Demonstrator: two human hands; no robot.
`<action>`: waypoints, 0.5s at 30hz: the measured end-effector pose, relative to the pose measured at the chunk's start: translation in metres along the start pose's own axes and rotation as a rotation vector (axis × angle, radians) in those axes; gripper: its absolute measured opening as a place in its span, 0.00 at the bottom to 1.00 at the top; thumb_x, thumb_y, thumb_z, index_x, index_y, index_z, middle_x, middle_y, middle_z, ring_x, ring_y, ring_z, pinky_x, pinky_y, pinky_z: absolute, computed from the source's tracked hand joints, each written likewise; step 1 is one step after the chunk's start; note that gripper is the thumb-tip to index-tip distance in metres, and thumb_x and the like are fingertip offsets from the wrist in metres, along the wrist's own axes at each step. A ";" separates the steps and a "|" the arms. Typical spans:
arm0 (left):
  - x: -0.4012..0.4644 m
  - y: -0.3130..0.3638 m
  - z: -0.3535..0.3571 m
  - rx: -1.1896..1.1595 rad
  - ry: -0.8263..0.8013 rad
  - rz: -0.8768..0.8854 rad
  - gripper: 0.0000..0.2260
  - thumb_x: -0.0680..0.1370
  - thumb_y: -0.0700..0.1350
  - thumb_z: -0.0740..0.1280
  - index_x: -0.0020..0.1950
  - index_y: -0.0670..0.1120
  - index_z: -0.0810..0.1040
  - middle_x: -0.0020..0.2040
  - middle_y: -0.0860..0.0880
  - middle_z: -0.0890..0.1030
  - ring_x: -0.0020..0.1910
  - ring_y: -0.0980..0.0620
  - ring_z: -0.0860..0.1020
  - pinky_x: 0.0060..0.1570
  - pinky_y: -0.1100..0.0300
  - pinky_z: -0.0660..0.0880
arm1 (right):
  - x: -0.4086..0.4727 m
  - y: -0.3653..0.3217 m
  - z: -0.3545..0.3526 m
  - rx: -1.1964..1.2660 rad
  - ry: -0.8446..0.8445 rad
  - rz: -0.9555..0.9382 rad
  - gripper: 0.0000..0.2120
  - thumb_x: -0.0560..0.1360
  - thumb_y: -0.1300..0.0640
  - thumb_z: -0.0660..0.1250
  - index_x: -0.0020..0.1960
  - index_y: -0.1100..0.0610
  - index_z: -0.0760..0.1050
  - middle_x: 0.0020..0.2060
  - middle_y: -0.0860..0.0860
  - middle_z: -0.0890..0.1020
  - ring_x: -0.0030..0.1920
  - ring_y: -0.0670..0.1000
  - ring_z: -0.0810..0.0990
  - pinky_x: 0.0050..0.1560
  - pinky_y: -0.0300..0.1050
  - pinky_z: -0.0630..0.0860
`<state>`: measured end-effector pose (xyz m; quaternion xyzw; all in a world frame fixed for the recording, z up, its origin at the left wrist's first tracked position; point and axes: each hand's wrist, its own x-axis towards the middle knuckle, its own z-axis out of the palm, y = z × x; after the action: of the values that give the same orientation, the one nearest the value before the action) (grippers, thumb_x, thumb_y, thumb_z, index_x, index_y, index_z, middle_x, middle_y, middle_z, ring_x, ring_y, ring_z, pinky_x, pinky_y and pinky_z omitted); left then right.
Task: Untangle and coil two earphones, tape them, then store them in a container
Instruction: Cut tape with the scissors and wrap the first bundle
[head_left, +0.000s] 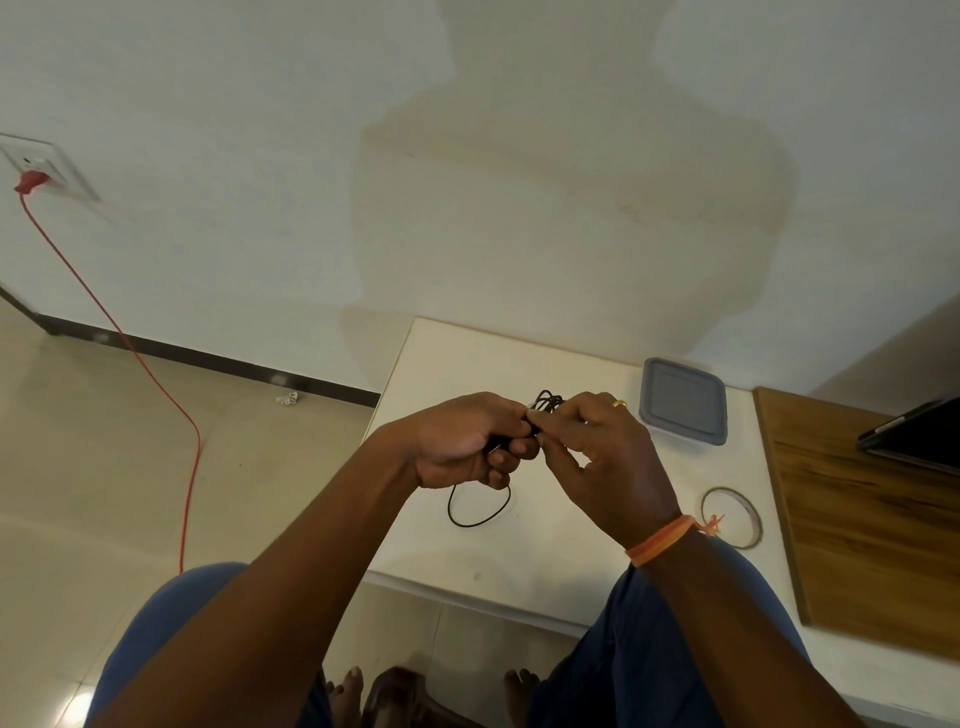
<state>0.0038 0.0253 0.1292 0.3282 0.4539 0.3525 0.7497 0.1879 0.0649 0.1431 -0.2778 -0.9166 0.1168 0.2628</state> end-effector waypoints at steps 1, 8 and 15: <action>0.000 0.000 -0.001 -0.008 -0.005 0.002 0.10 0.76 0.40 0.58 0.41 0.47 0.78 0.34 0.50 0.71 0.29 0.55 0.62 0.34 0.60 0.62 | 0.000 0.000 0.000 -0.022 -0.012 -0.010 0.13 0.72 0.65 0.73 0.56 0.58 0.83 0.38 0.53 0.80 0.38 0.53 0.76 0.37 0.44 0.72; 0.000 0.000 0.001 -0.073 0.008 0.013 0.17 0.77 0.40 0.55 0.38 0.48 0.82 0.33 0.51 0.70 0.29 0.54 0.61 0.33 0.60 0.62 | -0.001 0.003 -0.001 -0.027 -0.026 -0.021 0.14 0.73 0.66 0.72 0.58 0.58 0.82 0.39 0.53 0.79 0.38 0.53 0.75 0.37 0.43 0.71; 0.001 0.001 0.013 -0.146 0.088 0.031 0.09 0.72 0.45 0.55 0.35 0.47 0.73 0.32 0.51 0.64 0.29 0.53 0.55 0.34 0.58 0.56 | -0.001 0.001 0.002 0.070 0.023 0.051 0.12 0.72 0.62 0.70 0.55 0.58 0.83 0.39 0.50 0.76 0.40 0.47 0.70 0.40 0.36 0.65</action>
<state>0.0155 0.0250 0.1345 0.2638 0.4543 0.4105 0.7453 0.1882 0.0655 0.1409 -0.2930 -0.9014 0.1524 0.2800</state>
